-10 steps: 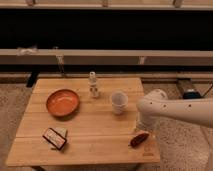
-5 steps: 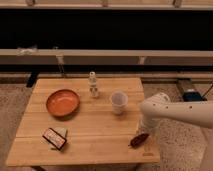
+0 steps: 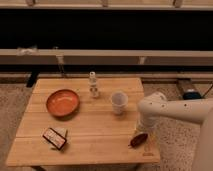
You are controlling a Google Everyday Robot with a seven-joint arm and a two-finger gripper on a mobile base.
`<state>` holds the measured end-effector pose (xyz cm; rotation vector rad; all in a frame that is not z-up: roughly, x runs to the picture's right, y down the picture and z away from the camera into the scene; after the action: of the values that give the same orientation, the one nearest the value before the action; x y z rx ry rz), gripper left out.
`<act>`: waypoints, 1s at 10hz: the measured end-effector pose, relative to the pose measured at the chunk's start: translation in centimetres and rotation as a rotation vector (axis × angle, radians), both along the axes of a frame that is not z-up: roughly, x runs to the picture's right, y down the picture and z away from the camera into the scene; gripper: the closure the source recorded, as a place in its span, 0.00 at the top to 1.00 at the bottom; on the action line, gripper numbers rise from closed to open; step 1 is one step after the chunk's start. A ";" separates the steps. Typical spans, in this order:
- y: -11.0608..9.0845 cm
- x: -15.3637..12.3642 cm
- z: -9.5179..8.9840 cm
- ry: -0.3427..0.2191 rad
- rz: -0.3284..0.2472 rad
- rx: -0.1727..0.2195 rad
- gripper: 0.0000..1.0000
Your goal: Place the pepper in the ceramic cup
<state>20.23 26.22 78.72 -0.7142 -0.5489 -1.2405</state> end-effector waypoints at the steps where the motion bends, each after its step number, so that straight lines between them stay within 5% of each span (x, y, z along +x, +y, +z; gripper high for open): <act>1: 0.1 -0.1 0.1 -0.002 -0.005 -0.006 0.62; 7: 0.4 -0.5 0.6 -0.023 0.002 -0.027 0.59; 10: 0.5 -0.5 0.7 -0.030 0.005 -0.032 0.33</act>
<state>19.73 26.68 79.38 -0.7220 -0.5962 -1.2420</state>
